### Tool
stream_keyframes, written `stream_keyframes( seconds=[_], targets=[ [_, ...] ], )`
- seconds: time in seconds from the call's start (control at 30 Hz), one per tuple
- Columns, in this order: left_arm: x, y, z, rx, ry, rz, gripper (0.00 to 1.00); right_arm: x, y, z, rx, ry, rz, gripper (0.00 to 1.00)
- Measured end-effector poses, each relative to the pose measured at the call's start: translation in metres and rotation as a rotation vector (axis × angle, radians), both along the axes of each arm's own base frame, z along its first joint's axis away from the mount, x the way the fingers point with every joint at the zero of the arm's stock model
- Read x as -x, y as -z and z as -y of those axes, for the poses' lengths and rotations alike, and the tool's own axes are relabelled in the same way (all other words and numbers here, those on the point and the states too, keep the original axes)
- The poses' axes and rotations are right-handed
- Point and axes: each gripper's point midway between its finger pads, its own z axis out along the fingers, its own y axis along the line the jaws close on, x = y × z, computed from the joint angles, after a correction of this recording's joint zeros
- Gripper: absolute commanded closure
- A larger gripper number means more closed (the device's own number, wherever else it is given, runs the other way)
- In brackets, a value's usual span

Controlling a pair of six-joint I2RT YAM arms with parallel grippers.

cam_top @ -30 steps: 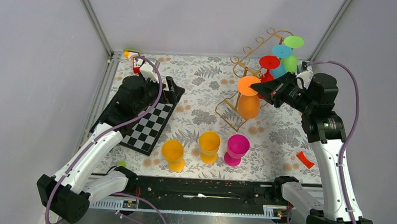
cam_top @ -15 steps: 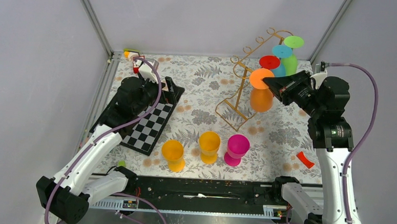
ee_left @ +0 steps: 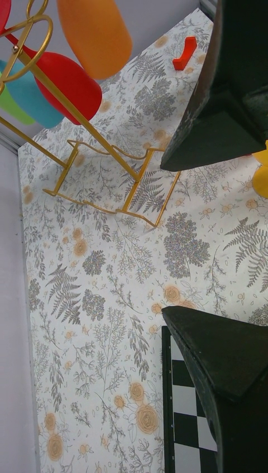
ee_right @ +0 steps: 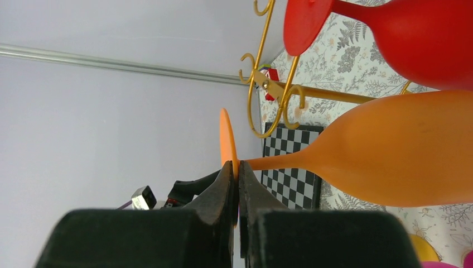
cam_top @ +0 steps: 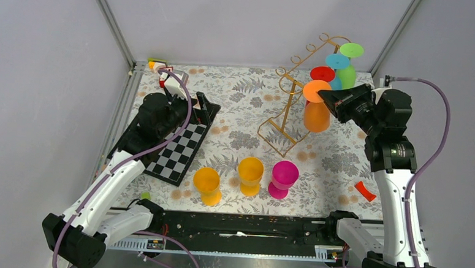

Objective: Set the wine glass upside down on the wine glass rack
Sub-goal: Turn the wine glass upside down at the wine rack.

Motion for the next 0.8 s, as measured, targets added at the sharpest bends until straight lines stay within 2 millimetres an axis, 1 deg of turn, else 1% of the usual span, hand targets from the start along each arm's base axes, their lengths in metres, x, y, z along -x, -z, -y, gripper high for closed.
stream_keyframes(
  seconds=[0.13, 0.23, 0.6, 0.8],
  targets=[
    [0.0, 0.0, 0.0, 0.0, 0.0, 0.001, 0.01, -0.01, 0.012, 0.0, -0.02, 0.007, -0.029, 1.0],
    [0.0, -0.001, 0.0, 0.002, 0.0, 0.003, 0.01, -0.016, 0.018, 0.0, -0.029, 0.011, -0.045, 1.0],
    [-0.001, -0.004, 0.002, 0.011, 0.006, 0.016, 0.01, -0.034, 0.02, -0.001, -0.045, 0.01, -0.041, 1.0],
    [-0.003, -0.003, 0.004, 0.012, 0.014, 0.012, 0.01, -0.04, 0.025, -0.001, -0.047, 0.011, -0.057, 0.99]
  ],
)
